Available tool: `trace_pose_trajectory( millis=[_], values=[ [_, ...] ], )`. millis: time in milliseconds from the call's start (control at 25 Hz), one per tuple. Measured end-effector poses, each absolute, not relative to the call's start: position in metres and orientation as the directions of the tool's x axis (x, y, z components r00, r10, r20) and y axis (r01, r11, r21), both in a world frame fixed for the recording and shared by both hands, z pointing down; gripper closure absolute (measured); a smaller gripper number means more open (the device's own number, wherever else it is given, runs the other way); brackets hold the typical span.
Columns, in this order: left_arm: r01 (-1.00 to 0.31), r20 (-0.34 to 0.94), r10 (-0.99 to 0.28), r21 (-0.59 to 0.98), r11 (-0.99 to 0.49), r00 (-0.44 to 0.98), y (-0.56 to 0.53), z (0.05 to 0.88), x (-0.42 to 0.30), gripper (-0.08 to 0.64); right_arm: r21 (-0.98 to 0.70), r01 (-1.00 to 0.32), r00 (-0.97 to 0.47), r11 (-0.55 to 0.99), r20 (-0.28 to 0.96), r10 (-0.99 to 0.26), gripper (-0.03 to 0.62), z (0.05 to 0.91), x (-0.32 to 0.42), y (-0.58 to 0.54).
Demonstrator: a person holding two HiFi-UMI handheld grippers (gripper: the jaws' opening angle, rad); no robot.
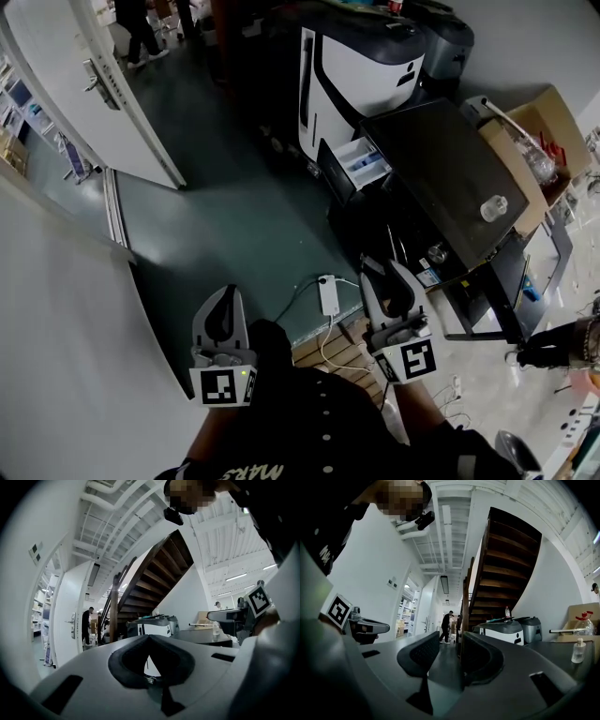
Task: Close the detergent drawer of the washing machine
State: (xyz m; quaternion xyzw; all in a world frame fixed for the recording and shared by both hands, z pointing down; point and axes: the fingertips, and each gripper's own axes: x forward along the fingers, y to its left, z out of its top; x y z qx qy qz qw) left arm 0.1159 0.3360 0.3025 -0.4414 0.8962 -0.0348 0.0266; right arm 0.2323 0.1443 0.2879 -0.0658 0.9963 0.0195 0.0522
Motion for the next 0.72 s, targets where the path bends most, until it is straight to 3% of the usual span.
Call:
trace_pose_trajectory(
  millis=[320,720],
  values=[
    [-0.79,-0.022,-0.794,-0.083,0.608,-0.608,0.328,0.286,0.048,0.546,0.042,-0.149,-0.985,0.988,-0.088,-0.145,0.446,0.274,0.164,0.129],
    [-0.801,-0.013,-0.806,-0.101,0.59,-0.592,0.343,0.216,-0.034,0.546,0.042,-0.18,-0.979,0.983,-0.107,-0.175,0.448,0.198,0.079,0.136]
  ],
)
